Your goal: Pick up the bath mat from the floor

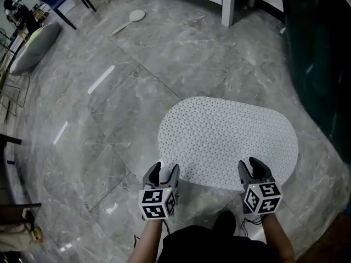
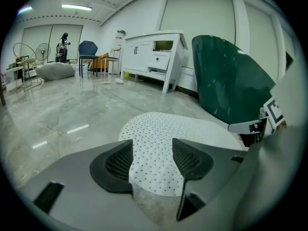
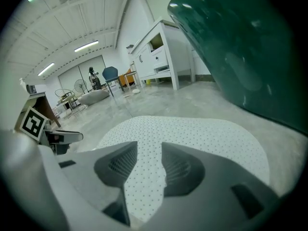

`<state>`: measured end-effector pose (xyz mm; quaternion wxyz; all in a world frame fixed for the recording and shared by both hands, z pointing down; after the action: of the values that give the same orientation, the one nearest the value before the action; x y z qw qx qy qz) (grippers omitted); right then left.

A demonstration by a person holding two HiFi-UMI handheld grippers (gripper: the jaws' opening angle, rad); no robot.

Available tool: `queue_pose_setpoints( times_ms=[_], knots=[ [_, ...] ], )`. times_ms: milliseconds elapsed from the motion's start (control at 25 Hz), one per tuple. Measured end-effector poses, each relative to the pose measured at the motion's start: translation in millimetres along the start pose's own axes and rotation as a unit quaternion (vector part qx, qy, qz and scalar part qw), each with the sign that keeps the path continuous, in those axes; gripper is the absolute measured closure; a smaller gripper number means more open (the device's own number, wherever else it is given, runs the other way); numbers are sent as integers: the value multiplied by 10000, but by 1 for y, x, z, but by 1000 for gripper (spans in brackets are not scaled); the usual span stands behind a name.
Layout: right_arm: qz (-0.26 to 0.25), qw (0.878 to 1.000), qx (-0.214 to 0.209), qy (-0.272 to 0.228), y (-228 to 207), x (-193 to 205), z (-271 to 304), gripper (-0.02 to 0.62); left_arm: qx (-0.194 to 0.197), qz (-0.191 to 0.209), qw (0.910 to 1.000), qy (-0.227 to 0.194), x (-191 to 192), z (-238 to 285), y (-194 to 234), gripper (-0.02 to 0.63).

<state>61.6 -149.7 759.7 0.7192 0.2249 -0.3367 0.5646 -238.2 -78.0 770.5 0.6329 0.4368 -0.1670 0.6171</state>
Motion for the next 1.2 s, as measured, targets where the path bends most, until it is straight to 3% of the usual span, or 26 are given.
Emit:
queue_pose_setpoints(
  times_ms=[360,600,880,1000,1200],
  knots=[
    [301,9995,75,-32,4,15,19,439,-56,165,9998,78,9,36,39,336],
    [179,9998,80,101,5,26,23,439,-214,274,9991,261,0,67,61,328],
    [285,9994,123,145,4,29,22,438,-370,135,9966,724,1,102,93,314],
    [328,9993,128,146,3,30,19,439,-360,-98,9950,931,5,109,102,299],
    [352,9991,148,189,-2,36,15,439,-221,-397,9947,921,4,112,99,287]
  ],
)
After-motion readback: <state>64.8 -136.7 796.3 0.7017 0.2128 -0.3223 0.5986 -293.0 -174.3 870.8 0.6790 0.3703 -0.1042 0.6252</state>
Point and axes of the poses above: the fingertips, and each gripper's own axes: z forward along the fingers, y to its left, x out of its underside, the point moved 7 cm from there along -z, backward along the fingers, and after that the axes turned 15 degrees about x, right-handed, at the moved point
